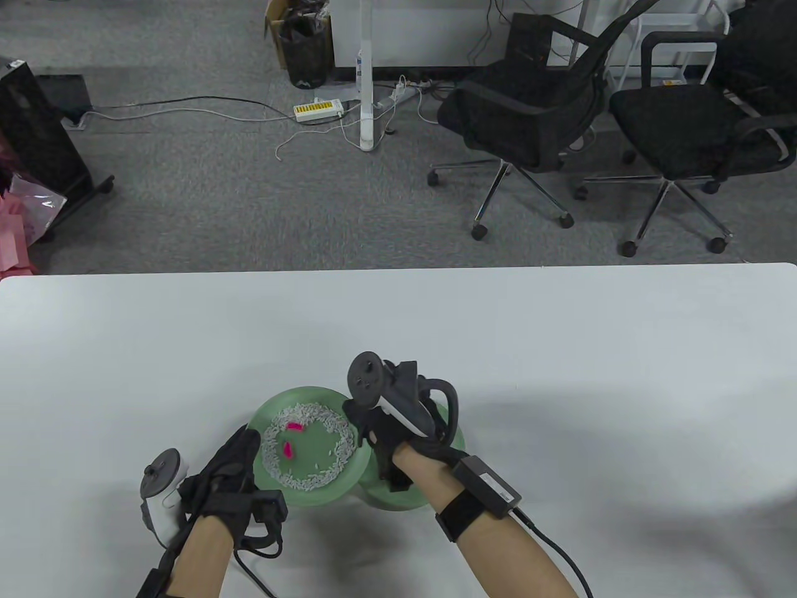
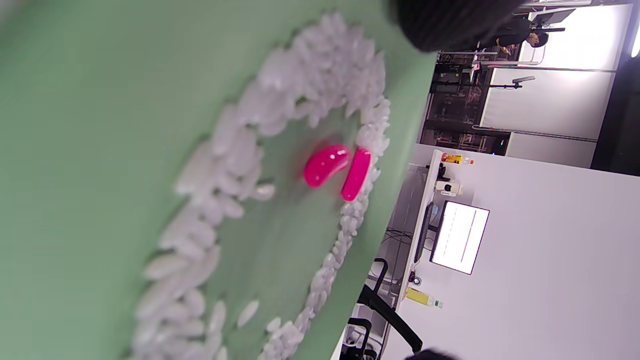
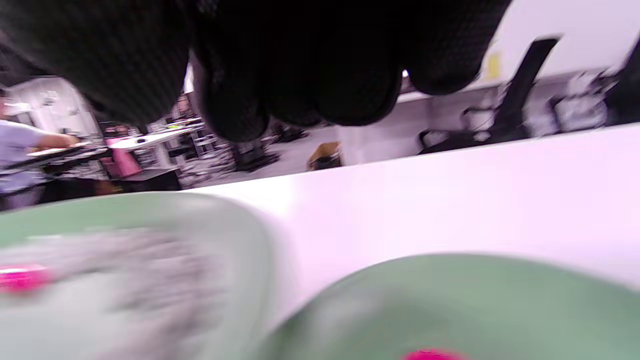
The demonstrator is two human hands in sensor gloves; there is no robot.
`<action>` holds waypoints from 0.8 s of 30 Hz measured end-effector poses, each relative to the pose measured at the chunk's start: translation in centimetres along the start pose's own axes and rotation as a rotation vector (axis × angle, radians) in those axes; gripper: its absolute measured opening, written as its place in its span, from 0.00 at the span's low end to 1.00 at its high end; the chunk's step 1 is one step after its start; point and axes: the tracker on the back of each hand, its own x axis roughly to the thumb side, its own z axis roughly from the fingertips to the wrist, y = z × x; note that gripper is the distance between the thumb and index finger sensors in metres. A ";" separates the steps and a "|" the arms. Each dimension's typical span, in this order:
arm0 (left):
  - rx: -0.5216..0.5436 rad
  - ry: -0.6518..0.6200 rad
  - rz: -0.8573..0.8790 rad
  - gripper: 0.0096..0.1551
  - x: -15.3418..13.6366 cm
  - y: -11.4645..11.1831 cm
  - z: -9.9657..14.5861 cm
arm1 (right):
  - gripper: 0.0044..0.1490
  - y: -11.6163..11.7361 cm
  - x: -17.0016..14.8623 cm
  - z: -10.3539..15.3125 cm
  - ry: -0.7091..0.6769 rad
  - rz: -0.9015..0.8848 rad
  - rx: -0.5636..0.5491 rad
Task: Pick gummy candy with hand pinch into plate
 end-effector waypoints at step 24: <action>0.029 -0.009 -0.038 0.35 -0.1 -0.1 0.2 | 0.26 6.6 8.6 0.4 -0.035 0.248 0.097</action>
